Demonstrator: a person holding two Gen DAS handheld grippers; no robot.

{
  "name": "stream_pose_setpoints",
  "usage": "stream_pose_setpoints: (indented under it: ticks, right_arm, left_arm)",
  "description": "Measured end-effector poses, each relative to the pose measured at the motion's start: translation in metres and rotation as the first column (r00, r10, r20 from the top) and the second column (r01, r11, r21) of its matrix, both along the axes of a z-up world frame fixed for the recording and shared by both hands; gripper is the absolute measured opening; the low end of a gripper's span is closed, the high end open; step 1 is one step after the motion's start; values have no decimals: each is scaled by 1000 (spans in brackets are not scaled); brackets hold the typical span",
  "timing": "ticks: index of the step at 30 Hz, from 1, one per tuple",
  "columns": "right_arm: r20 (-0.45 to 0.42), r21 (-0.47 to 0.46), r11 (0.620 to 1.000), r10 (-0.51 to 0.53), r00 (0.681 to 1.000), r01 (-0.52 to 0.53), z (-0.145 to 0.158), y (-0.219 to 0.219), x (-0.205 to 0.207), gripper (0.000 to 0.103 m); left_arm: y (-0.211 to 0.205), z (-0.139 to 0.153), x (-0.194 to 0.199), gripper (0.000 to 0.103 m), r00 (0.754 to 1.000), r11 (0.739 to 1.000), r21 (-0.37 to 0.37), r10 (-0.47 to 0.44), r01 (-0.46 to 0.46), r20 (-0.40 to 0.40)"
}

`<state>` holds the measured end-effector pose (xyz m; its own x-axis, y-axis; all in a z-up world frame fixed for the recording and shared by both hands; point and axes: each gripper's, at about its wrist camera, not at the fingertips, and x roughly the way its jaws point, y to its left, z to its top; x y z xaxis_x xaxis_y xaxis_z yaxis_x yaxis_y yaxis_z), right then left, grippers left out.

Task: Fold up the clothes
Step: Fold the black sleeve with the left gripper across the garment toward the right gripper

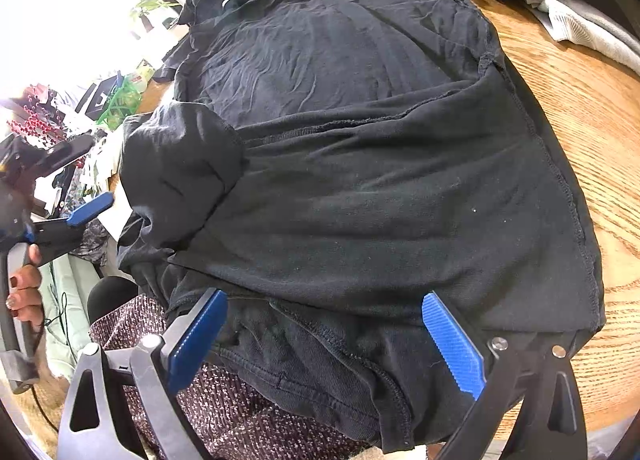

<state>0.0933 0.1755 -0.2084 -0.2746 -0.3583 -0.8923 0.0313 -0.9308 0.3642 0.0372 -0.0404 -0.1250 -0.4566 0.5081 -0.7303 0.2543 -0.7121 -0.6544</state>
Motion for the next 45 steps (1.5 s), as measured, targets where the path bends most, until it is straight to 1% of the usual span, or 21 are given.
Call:
stream_pose_setpoints:
  ticks: [1,2,3,4,5,6,8,11,16,21,23,25,27,28,29,30,33,38,40,42,45]
  right_arm:
    - [0,-2,1000,0,1000,0,0,1,0,101]
    - [0,-4,1000,0,1000,0,0,1,0,101]
    - [0,-6,1000,0,1000,0,1,2,1,101]
    - [0,-8,1000,-1,1000,1,1,3,1,101]
    - [0,-9,1000,-1,1000,1,1,3,1,101]
    - [1,-8,1000,0,1000,0,1,3,0,101]
    - [0,-7,1000,2,1000,-2,1,3,0,101]
    - [0,-12,1000,0,1000,0,2,4,1,101]
    - [-1,-9,1000,2,1000,-2,2,4,2,101]
    - [-2,-5,1000,2,1000,-2,2,2,1,101]
    - [-2,0,1000,4,1000,-4,2,1,1,101]
    - [-3,2,1000,4,1000,-4,2,0,1,101]
    - [-3,0,1000,4,1000,-4,2,0,0,101]
    - [-3,-3,1000,4,1000,-4,2,0,0,101]
    - [-3,-5,1000,4,1000,-4,2,1,0,101]
    - [-3,-8,1000,4,1000,-4,2,1,0,101]
    - [-4,-12,1000,4,1000,-4,2,2,0,101]
    - [-6,-15,1000,5,1000,-5,2,2,1,101]
    - [-6,-15,1000,5,1000,-6,3,3,1,102]
    - [-7,-15,1000,5,1000,-5,3,3,2,102]
    - [-7,-19,1000,4,1000,-4,3,4,2,102]
  left_arm:
    - [1,-3,-2,63,1000,1000,3,-4,4,5]
    - [3,-5,-4,52,1000,1000,1,-11,11,5]
    - [5,-8,-5,44,1000,1000,1,-18,18,10]
    - [7,-11,-6,27,999,1000,5,-28,27,18]
    - [6,-12,-6,13,999,999,5,-32,32,16]
    - [5,-12,-4,8,999,999,4,-34,34,8]
    - [2,-11,-1,6,999,999,3,-35,35,-13]
    - [-7,5,7,4,997,1000,20,-17,19,-80]
    - [-30,28,17,4,990,999,-5,42,-43,-137]
    - [-53,51,27,4,976,994,-31,101,-108,-192]
    - [-52,42,23,5,986,993,-40,105,-110,-126]
    - [-48,28,18,10,994,994,-38,97,-99,-58]
    - [-39,18,13,23,998,997,-28,65,-65,-21]
    - [-33,16,12,27,999,999,-24,48,-48,-12]
    - [-28,13,11,36,1000,999,-19,31,-31,-4]
    - [-24,12,9,42,1000,1000,-20,18,-18,-1]
    - [-11,9,5,47,1000,999,-28,-15,15,3]
    - [12,11,2,47,997,987,-145,-78,75,-14]
    - [21,9,2,45,995,983,-157,-98,92,-28]
    - [24,7,5,3,993,983,-157,-104,94,-54]
    - [22,7,8,2,992,987,-140,-88,75,-89]
